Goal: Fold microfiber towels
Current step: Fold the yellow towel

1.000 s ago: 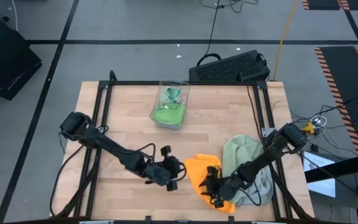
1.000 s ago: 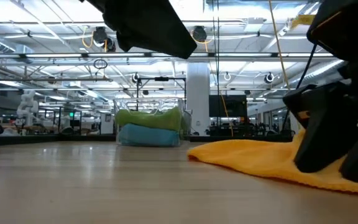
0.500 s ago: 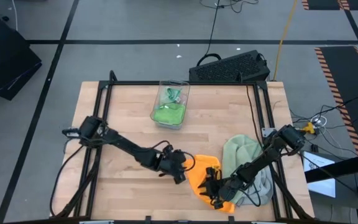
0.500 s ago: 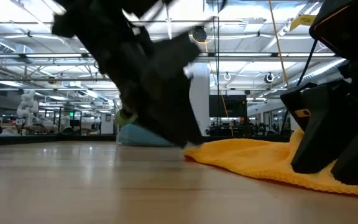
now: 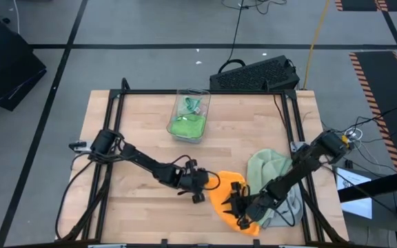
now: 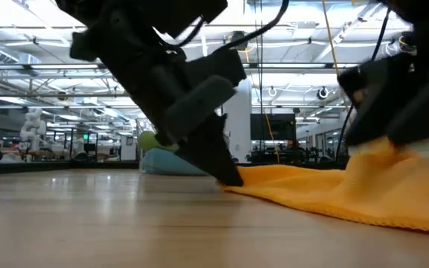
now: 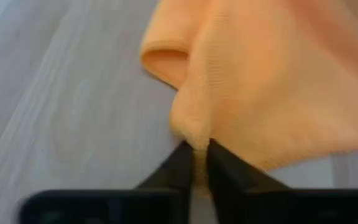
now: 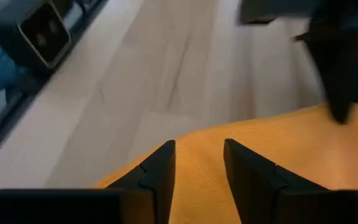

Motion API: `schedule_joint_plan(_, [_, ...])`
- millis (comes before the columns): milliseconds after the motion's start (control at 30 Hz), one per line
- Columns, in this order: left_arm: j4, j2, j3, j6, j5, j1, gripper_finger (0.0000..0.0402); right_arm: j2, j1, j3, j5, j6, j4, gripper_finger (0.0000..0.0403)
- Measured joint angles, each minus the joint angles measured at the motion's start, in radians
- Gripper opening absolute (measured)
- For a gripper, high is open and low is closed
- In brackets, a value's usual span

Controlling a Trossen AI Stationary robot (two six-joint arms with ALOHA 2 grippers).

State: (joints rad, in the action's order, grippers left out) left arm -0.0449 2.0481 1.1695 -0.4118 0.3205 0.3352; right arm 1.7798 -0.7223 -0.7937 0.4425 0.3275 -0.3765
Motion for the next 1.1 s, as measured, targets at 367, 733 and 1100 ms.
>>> schedule_joint_plan(367, [-0.188, -0.137, -0.003, 0.209, 0.250, 0.130, 0.0010, -0.263, 0.097, 0.000, 0.236, 0.008, 0.301, 0.0195])
schedule_joint_plan(733, [-0.622, -0.243, 0.000, -0.145, 0.392, 0.174, 0.0011, -0.274, 0.421, 0.137, -0.132, -0.168, 0.123, 0.0221])
schedule_joint_plan(1100, [-0.870, -0.248, -0.002, -0.421, 0.389, 0.155, 0.0017, -0.275, 0.456, 0.289, -0.236, -0.130, -0.034, 0.0222])
